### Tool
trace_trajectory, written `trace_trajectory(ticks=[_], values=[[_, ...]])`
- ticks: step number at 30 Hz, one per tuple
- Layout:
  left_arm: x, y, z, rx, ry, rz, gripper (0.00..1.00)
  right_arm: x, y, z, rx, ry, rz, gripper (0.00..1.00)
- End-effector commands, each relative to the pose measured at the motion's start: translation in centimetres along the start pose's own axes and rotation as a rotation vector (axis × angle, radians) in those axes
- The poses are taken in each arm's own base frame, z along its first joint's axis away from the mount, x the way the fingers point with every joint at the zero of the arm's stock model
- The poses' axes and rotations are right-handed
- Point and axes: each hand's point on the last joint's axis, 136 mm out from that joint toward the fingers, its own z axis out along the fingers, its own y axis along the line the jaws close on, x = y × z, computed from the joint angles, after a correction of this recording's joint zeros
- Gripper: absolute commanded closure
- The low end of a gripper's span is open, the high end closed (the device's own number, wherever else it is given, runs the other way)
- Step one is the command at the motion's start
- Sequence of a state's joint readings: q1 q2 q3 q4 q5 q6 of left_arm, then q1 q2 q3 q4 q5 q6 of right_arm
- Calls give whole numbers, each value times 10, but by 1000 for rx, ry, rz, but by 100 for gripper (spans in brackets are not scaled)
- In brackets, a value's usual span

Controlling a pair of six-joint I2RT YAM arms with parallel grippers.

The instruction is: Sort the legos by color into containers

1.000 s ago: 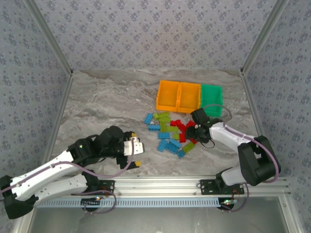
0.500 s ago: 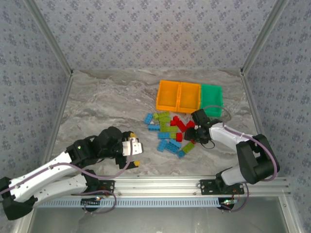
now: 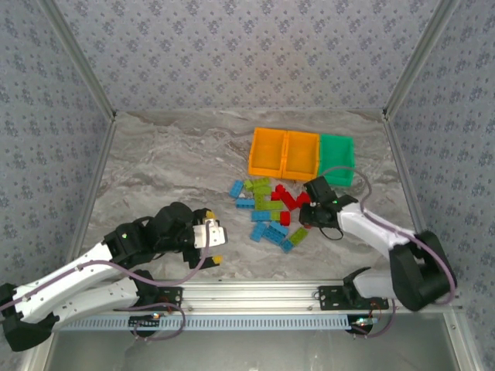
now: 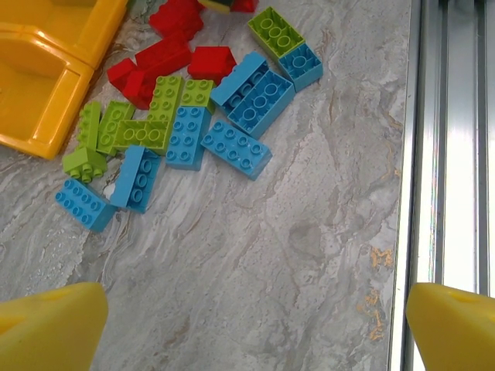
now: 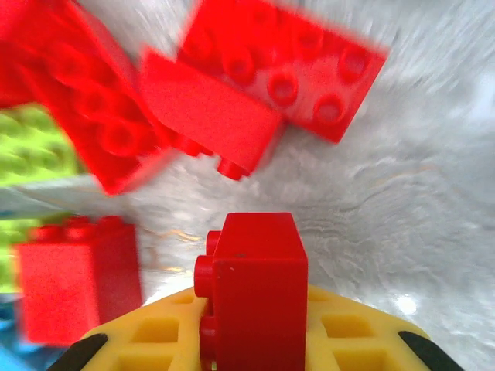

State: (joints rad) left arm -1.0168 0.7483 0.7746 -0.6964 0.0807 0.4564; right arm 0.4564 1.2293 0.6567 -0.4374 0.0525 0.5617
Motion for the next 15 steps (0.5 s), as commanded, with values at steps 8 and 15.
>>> trace_trajectory(ticks=[8,15], values=[[-23,32,-22,-211,-171,-51,1,-147,-43,-74,69,-412,106,80],[-18,46,-28,-307,-175,-76,1,-210,-77,-8,112,-298,171,80]])
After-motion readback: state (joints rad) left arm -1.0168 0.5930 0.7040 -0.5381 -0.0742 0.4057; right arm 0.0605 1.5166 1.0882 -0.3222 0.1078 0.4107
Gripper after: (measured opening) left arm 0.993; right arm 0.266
